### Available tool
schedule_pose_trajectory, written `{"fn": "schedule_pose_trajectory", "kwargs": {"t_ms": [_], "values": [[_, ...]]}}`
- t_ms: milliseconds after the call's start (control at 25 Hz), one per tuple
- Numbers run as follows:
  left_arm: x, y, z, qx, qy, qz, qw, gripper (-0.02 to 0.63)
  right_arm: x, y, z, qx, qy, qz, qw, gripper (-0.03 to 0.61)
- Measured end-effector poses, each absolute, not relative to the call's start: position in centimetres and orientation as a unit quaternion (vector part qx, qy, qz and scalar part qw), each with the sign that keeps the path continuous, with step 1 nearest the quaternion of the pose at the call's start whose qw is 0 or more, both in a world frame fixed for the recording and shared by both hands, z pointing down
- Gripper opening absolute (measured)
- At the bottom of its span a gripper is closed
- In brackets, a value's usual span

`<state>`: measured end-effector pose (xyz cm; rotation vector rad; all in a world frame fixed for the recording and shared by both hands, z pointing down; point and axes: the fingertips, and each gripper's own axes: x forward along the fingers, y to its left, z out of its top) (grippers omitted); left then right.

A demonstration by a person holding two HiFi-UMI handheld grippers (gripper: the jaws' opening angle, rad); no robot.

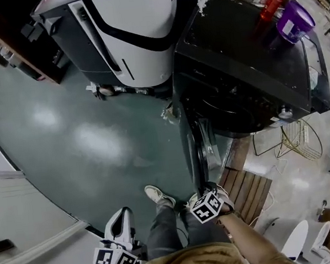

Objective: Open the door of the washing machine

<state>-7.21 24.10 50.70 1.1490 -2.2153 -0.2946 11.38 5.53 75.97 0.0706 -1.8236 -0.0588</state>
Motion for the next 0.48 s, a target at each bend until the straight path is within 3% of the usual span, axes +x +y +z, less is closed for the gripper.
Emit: {"fn": "schedule_pose_trajectory", "kwargs": {"t_ms": [480], "values": [[-7.1,27.3,50.1,0.397,-0.859,-0.131,0.295,0.06,8.0,10.1,75.3,-0.04,-0.803,-0.094,0.587,0.087]]}}
